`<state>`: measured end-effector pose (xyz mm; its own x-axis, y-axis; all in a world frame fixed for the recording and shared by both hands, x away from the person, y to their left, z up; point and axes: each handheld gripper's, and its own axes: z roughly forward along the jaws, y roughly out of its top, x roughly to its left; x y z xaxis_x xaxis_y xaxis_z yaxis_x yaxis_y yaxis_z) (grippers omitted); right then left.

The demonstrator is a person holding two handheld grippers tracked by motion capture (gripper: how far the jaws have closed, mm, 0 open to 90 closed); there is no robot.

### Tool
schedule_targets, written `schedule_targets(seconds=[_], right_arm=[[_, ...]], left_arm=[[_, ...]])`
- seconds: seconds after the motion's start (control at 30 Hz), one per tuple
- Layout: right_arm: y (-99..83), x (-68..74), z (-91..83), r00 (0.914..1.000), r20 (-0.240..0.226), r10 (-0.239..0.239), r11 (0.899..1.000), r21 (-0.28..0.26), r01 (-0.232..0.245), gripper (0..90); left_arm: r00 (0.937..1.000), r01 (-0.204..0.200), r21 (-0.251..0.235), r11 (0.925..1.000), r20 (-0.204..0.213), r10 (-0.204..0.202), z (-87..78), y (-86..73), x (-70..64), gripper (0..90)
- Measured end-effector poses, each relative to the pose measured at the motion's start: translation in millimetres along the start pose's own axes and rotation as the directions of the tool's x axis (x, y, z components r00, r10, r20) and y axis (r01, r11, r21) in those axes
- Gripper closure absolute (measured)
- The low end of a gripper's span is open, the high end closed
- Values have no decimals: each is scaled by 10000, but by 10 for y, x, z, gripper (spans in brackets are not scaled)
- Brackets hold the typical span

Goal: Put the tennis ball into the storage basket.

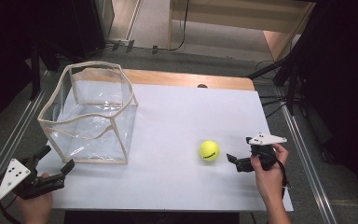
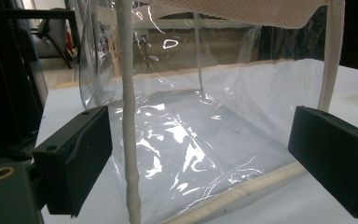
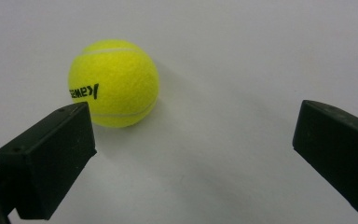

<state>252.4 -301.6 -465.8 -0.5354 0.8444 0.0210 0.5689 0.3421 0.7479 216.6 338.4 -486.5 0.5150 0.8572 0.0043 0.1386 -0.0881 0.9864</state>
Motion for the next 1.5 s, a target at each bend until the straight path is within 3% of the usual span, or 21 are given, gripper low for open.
schedule_targets(seconds=[0.3,0.7,0.93,1.2,1.27,1.5], right_arm=[[116,46,92,9992,-295,-267,9986,445,280,0],[294,146,270,9941,-788,-751,9893,1193,842,0],[358,220,401,9887,-913,-1190,9744,1808,1340,0],[390,261,491,9867,-1135,-1165,9630,2301,1402,0],[405,281,531,9853,-1164,-1248,9553,2541,1510,0],[428,317,605,9818,-1298,-1386,9424,2874,1710,0]], left_arm=[[10000,17,1,10000,14,-17,4,0,-2,65],[10000,-81,77,9999,14,81,6,2,-2,65],[9999,-99,80,9999,19,99,7,2,-3,65],[10000,-94,83,9999,25,94,7,2,-3,65],[10000,-75,98,9999,23,74,8,2,-4,65],[10000,-79,109,9999,34,79,11,3,-4,65]])
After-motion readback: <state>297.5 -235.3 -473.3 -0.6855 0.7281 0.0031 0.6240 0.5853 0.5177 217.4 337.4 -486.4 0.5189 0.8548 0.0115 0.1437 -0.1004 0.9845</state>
